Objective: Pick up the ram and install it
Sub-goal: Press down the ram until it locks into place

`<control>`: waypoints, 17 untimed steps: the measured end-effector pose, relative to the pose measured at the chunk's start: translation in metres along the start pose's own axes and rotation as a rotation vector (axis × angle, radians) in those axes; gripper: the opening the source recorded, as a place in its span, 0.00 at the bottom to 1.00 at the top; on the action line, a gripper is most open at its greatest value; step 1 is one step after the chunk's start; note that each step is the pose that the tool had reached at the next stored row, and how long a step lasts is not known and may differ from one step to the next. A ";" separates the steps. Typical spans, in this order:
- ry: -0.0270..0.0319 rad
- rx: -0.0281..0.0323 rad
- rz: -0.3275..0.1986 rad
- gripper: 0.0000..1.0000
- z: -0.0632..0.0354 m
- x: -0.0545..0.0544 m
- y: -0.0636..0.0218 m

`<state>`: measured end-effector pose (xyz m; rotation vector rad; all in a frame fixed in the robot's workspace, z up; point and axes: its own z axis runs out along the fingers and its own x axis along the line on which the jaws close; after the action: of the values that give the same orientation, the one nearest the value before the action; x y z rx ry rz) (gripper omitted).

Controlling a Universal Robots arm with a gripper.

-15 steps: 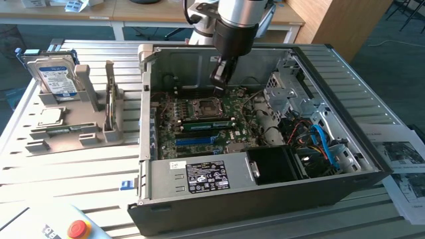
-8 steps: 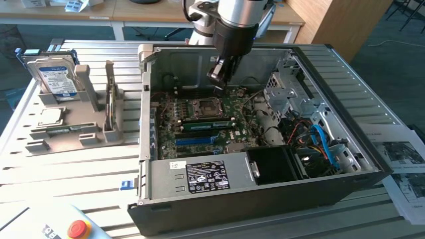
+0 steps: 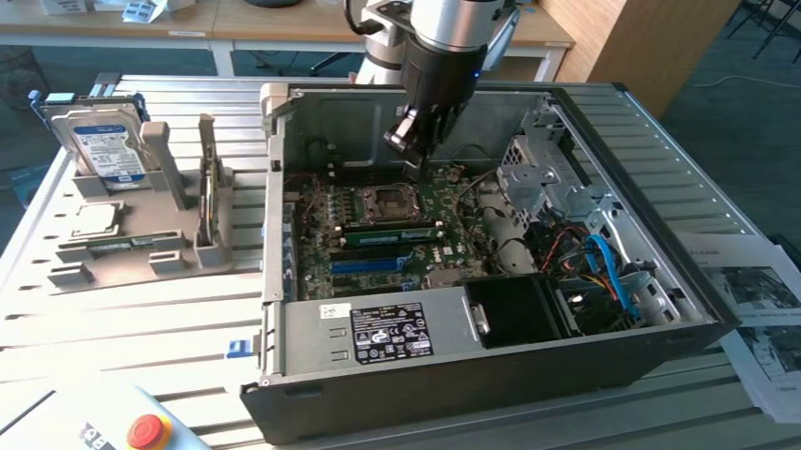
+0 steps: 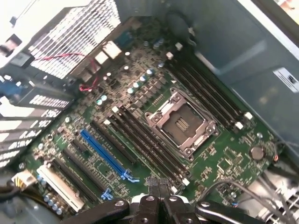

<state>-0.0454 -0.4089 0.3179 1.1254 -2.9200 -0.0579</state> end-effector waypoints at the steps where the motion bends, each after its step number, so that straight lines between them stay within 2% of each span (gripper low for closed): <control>1: -0.0007 0.0001 0.016 0.10 0.0000 0.000 0.0000; 17: -0.0126 0.0024 0.274 0.10 0.0000 0.000 0.0000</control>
<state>-0.0454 -0.4088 0.3179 0.7177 -3.0538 -0.0586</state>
